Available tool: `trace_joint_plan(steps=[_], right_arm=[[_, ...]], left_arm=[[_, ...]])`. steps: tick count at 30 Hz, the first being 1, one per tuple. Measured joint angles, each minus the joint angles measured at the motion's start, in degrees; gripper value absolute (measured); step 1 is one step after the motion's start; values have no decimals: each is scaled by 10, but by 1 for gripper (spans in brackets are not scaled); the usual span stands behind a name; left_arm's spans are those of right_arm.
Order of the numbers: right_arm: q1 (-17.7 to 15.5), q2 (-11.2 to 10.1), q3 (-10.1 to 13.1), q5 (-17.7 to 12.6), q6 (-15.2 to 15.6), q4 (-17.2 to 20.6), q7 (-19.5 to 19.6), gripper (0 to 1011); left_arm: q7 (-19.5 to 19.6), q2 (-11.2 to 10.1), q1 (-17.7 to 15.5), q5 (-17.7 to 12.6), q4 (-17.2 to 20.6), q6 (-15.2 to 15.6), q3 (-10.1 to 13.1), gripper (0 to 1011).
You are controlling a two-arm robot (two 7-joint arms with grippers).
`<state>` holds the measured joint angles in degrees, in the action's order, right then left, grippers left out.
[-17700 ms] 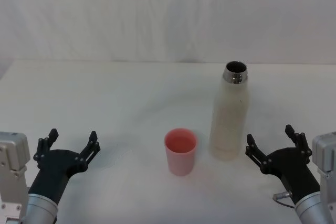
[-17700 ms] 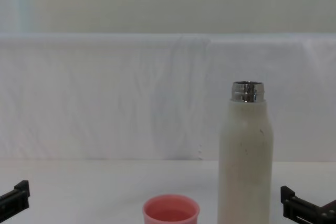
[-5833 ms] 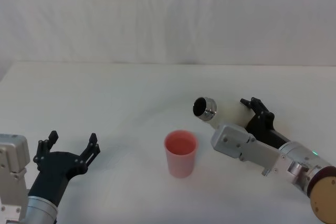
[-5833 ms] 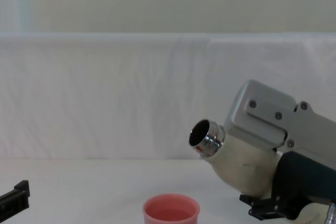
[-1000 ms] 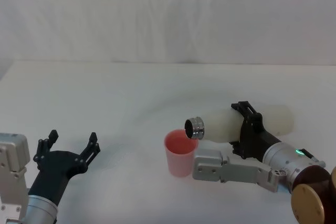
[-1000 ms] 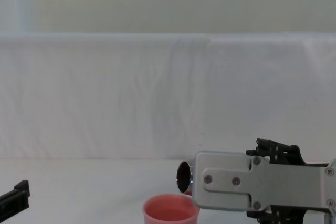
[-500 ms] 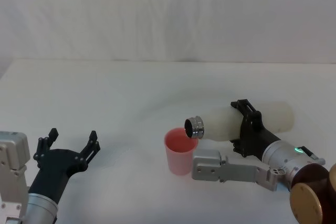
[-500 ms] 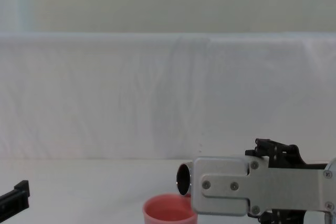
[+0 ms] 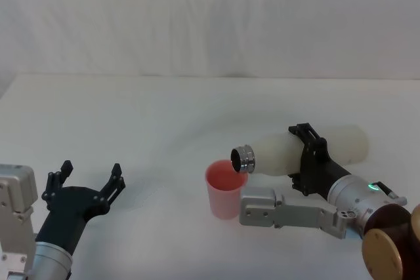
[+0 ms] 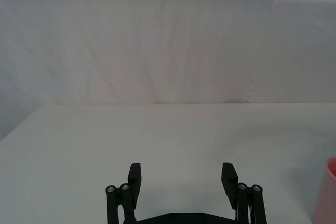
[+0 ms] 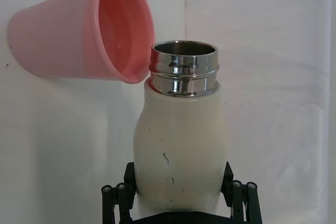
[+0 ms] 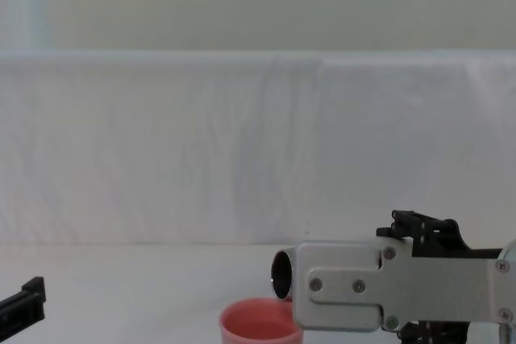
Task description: Grasp the thermos with one hand and pour water into the cup lid.
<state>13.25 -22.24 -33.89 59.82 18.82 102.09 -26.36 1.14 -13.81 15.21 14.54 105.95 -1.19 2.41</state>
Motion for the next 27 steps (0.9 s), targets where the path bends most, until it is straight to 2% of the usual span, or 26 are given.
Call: trace_joint_plan(steps=[27], right_arm=[[7,-6,-8,20,1,3,-11,957]], left_arm=[[0,0,0,0,0,0,0,1001]])
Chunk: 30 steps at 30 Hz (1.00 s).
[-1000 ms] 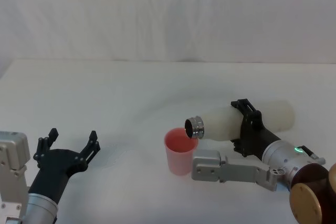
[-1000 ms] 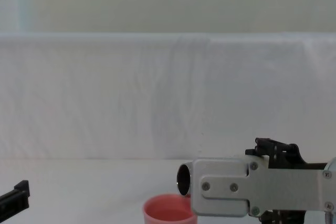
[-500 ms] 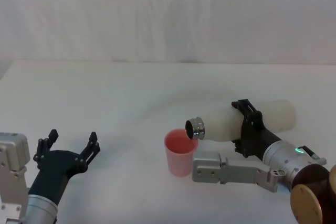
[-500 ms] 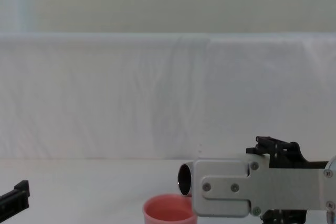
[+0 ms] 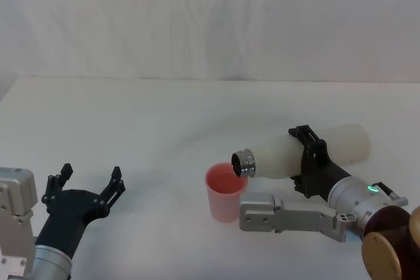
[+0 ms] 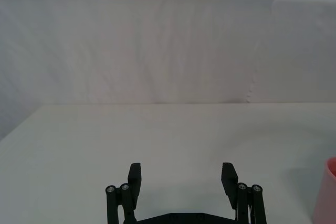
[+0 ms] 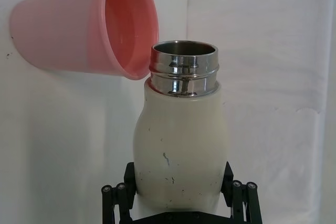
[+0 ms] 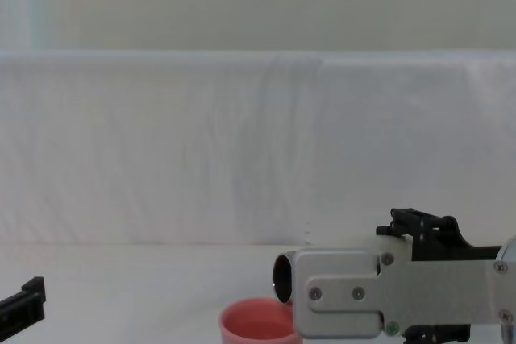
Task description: Grasp the thermos with one hand and pour water into the cup lid.
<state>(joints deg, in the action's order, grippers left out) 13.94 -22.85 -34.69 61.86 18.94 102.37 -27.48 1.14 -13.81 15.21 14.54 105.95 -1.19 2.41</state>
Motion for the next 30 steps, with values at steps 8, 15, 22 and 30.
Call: trace_joint_plan(steps=[8,15,22,30], right_arm=[[1,-1,-2,5,1,1,-3,957],[3,-1,-3,8,1,1,-3,957],[4,-2,-5,12,1,-1,-3,957],[5,-3,-6,17,1,-1,-6,957]], left_arm=[[0,0,0,0,0,0,0,1001],[0,0,0,0,0,0,0,1001],[0,0,0,0,0,0,0,1001],[0,0,0,0,0,0,0,1001]])
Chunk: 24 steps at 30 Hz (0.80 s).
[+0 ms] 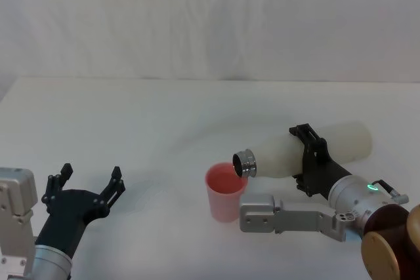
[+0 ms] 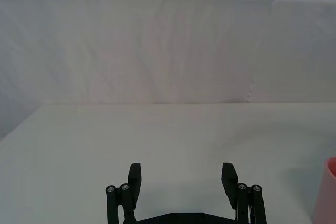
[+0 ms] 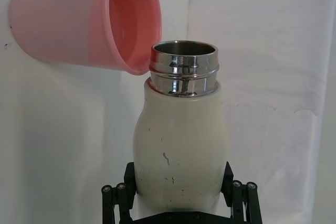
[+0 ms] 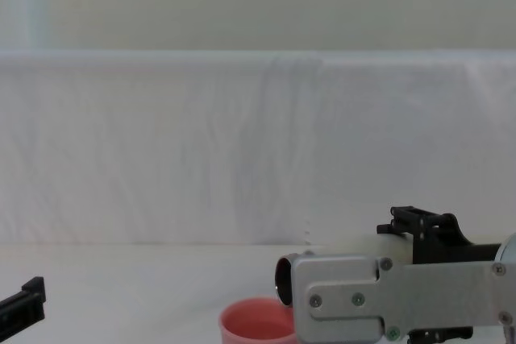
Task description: Grasp the thermos with one hand and pour water into the cup lid.
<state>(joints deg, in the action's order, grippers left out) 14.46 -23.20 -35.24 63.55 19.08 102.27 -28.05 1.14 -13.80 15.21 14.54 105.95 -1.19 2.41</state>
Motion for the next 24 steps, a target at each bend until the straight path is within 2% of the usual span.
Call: trace_joint_plan(steps=[24], right_arm=[[6,-3,-6,15,0,4,-7,957]], left_arm=[[0,0,0,0,0,0,0,1001]])
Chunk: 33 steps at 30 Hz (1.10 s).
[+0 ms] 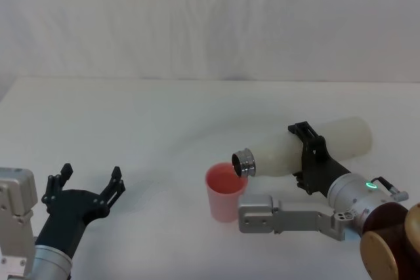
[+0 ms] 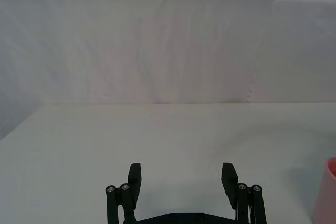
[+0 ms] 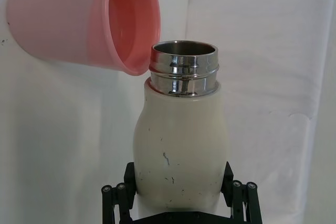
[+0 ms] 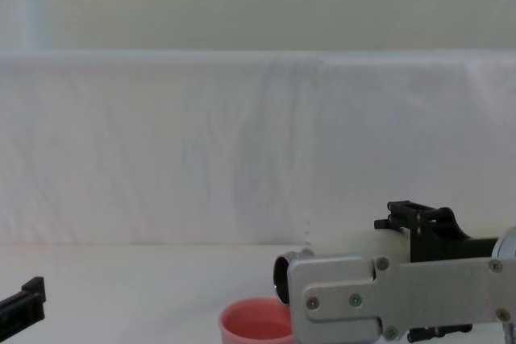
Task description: Grasp the thermos with one hand and pour water into the cup lid.
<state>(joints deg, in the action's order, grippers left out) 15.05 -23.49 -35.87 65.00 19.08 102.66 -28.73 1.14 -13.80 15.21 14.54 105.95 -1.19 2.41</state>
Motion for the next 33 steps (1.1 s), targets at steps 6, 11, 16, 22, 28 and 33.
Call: trace_joint_plan(steps=[6,11,16,22,28,33], right_arm=[[2,-1,-1,4,0,1,-2,957],[3,-2,-3,8,0,1,-3,957],[4,-2,-4,11,0,1,-3,957],[5,-3,-6,14,0,1,-4,957],[6,-4,-7,17,0,0,-5,957],[7,-4,-9,21,0,0,-6,957]], left_arm=[[0,0,0,0,0,0,0,1001],[0,0,0,0,0,0,0,1001],[0,0,0,0,0,0,0,1001],[0,0,0,0,0,0,0,1001],[0,0,0,0,0,0,0,1001],[0,0,0,0,0,0,0,1001]])
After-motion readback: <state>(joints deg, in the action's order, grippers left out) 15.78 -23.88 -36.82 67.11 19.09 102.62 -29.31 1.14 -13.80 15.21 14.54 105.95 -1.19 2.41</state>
